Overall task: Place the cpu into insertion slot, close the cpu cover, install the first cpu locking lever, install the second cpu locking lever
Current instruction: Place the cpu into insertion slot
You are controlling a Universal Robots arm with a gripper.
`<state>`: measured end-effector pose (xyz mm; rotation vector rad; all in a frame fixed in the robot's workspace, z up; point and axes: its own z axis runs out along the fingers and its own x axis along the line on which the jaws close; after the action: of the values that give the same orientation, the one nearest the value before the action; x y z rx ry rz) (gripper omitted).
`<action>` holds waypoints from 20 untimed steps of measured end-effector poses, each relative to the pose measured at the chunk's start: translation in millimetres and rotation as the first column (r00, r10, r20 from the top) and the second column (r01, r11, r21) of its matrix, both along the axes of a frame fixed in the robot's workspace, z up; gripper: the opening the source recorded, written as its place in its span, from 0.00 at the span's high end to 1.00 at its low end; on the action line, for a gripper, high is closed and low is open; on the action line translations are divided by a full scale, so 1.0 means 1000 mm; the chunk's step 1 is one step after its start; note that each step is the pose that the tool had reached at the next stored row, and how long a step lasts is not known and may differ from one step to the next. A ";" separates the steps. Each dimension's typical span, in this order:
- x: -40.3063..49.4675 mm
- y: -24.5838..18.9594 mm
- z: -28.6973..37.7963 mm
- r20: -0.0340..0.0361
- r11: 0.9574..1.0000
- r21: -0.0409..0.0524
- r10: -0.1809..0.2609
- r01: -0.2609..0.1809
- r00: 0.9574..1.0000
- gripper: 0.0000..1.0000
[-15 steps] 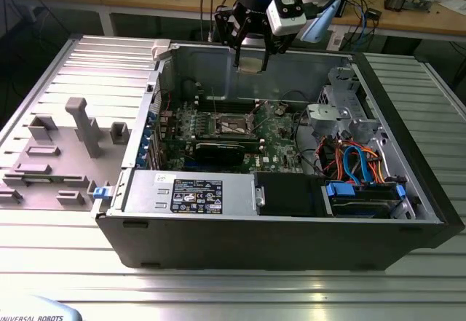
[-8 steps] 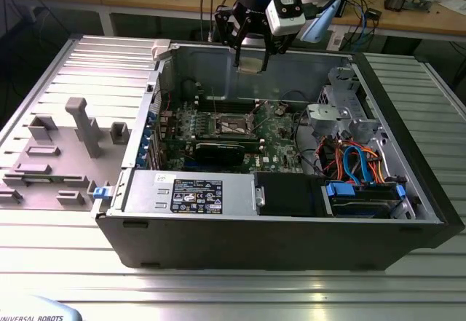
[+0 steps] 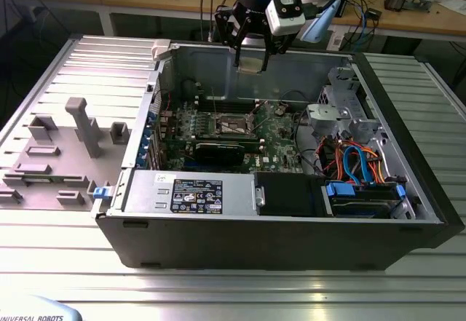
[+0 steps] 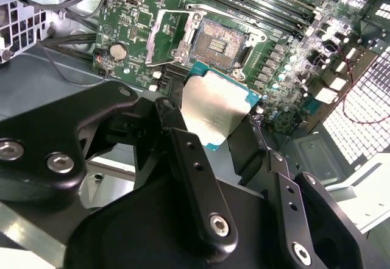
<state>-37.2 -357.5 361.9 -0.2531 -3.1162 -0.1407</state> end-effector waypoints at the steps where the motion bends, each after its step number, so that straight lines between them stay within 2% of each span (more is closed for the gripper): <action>1: 0.0000 0.0000 0.0000 0.000 1.000 0.000 -0.002 0.002 1.000 0.46; 7: 0.0000 0.0000 -0.0002 0.000 0.999 0.000 -0.040 0.040 0.999 0.46; 15: 0.0000 0.0000 -0.0001 0.000 0.999 0.000 -0.043 0.043 0.999 0.46; 20: 0.0000 0.0000 -0.0003 0.000 0.997 0.000 -0.081 0.081 0.997 0.46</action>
<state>-37.2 -357.5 361.6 -0.3794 -3.1070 -0.1413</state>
